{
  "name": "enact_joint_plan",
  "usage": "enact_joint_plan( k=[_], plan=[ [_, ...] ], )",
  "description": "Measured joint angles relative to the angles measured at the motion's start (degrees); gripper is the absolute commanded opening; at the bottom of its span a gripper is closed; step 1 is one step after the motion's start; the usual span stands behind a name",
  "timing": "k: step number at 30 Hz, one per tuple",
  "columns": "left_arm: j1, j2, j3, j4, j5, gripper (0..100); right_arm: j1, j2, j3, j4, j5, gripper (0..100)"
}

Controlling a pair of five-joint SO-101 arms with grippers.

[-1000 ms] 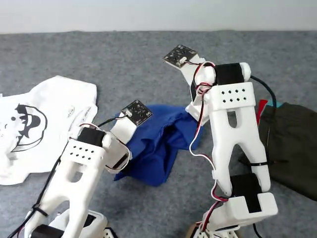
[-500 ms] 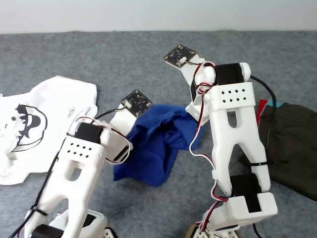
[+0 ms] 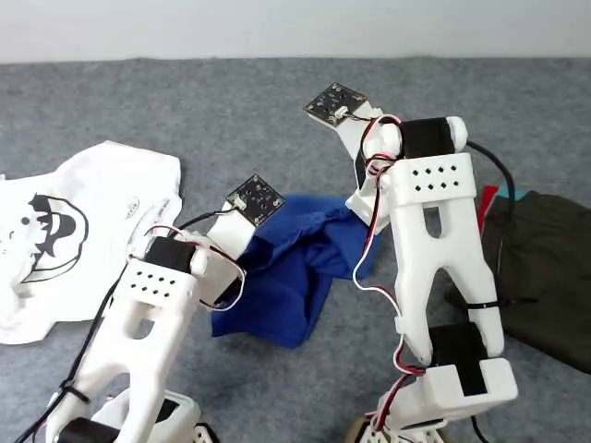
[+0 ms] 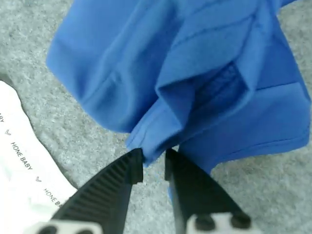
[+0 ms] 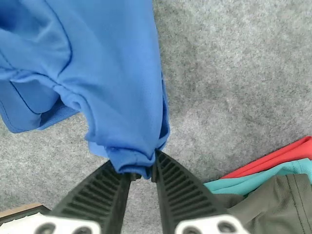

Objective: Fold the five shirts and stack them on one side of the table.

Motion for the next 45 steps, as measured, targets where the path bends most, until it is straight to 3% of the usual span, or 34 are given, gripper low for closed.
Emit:
enact_joint_plan(
  k=[6, 18, 24, 27, 32, 35, 45],
  plan=[
    [-2.8, 0.0, -5.0, 1.8, 0.0, 1, 0.0, 0.0, 0.0, 0.0, 0.0, 1.0],
    [-8.6, 0.0, -34.0, 16.0, 0.0, 1, 1.1, -2.4, 0.1, 0.0, 0.0, 1.4],
    [-8.7, 0.0, -37.1, 20.7, 0.0, 1, 4.8, -3.7, 0.0, 0.0, 0.0, 1.4],
    [-8.7, -0.1, -33.4, 19.3, -0.1, 4, 6.0, -3.7, 0.8, 0.0, 0.1, 1.4],
    [-8.7, 4.0, -22.7, 9.6, -0.1, 20, 5.7, -3.9, 5.5, 0.0, 2.0, 1.4],
    [-8.7, 10.3, -22.4, 6.6, 1.2, 21, 5.4, -3.9, 7.6, 0.0, 2.5, 1.4],
    [-7.6, 34.2, -37.4, 7.6, 2.0, 21, 5.2, -3.9, 9.0, 0.0, 2.5, 1.4]
  ],
)
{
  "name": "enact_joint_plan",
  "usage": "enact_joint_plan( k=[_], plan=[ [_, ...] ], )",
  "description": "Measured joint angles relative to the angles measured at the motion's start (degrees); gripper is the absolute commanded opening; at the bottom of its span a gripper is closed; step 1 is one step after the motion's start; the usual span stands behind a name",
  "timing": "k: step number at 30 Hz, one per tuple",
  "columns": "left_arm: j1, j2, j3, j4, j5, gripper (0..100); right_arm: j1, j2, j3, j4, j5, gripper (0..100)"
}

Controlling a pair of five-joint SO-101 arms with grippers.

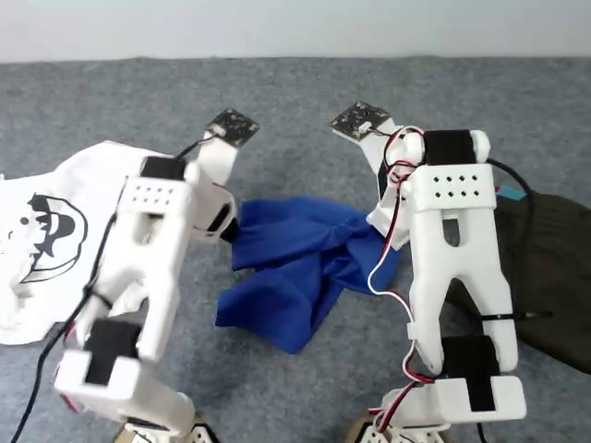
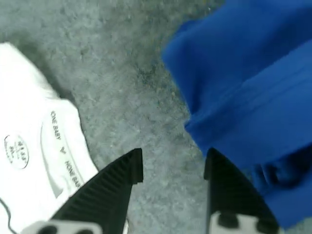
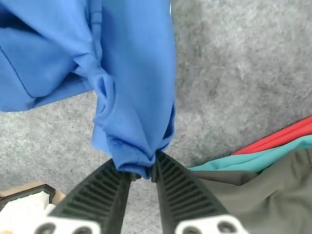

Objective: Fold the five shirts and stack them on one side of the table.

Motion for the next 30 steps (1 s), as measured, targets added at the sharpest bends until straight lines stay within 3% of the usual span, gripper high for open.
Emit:
enact_joint_plan(
  k=[6, 12, 20, 30],
  plan=[
    [4.7, 8.9, -10.1, 5.7, -0.2, 21, 0.0, 0.0, 0.0, 0.0, 0.2, 1.4],
    [5.2, 15.8, -13.4, 6.2, 0.1, 21, 0.0, 0.0, 0.0, 0.0, 0.2, 1.3],
    [5.0, 21.8, -15.6, 6.2, -1.1, 3, 0.0, 0.0, 0.0, 0.0, 0.3, 1.4],
    [5.0, 21.8, -18.0, 7.2, -1.4, 5, 0.0, 0.0, 0.0, -0.3, 0.3, 1.4]
  ],
)
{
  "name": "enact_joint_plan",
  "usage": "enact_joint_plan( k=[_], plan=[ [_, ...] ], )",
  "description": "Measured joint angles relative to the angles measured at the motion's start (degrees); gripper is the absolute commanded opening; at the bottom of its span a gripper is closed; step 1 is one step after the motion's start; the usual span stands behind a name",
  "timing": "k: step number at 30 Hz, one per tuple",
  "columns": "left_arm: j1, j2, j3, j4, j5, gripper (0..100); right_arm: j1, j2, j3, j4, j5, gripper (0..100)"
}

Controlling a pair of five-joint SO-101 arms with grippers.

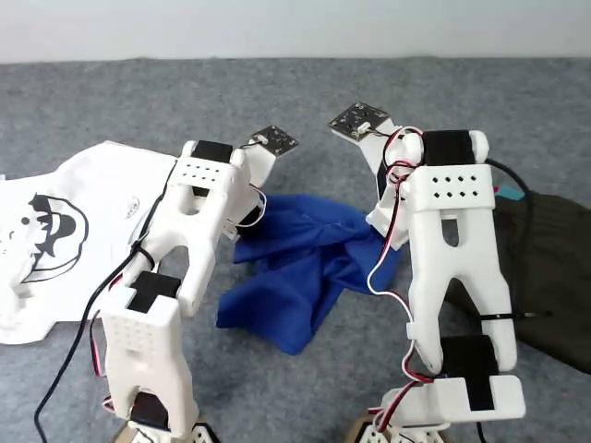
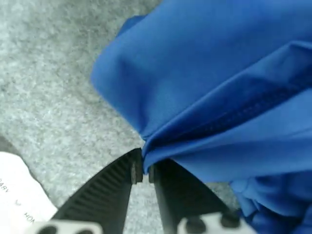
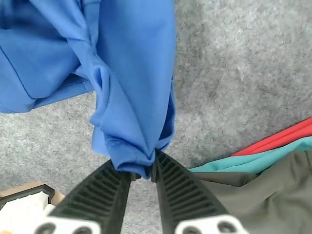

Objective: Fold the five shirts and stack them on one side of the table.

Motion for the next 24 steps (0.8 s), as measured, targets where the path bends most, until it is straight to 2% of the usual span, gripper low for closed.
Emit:
enact_joint_plan(
  k=[6, 18, 24],
  plan=[
    [0.0, 0.5, 0.0, 0.0, -1.1, 14, 0.0, 0.0, 0.0, 0.0, 0.0, 1.3],
    [-0.1, 5.4, -1.1, 0.1, -1.6, 14, 0.0, 0.0, 0.0, 0.0, 0.0, 1.2],
    [-0.1, 5.5, -2.0, 0.1, -1.6, 2, 0.0, 0.0, 0.0, 0.0, 0.0, 1.1]
  ],
)
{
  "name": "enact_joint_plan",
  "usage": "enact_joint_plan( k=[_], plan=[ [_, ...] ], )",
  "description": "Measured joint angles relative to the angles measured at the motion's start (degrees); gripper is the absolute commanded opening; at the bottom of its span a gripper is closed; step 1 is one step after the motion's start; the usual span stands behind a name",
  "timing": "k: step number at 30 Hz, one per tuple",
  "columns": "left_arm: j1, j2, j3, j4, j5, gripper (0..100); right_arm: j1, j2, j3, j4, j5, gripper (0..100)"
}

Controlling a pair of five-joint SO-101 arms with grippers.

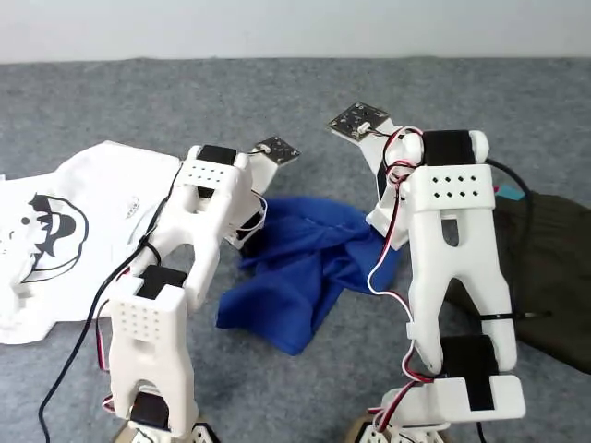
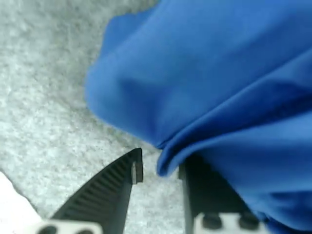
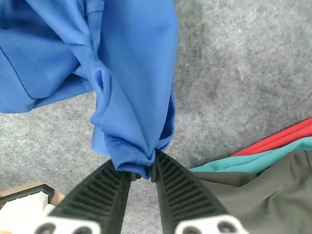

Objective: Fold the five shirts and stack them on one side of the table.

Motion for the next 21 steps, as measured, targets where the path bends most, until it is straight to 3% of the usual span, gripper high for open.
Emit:
enact_joint_plan(
  k=[11, 21],
  plan=[
    [0.6, -0.5, -0.8, 1.6, -0.1, 1, 0.0, 0.0, 0.0, 0.0, 0.0, 1.1],
    [-11.6, -19.4, -0.9, 9.9, -0.4, 1, 4.2, 0.0, 0.0, 0.0, 0.0, 1.5]
  ],
)
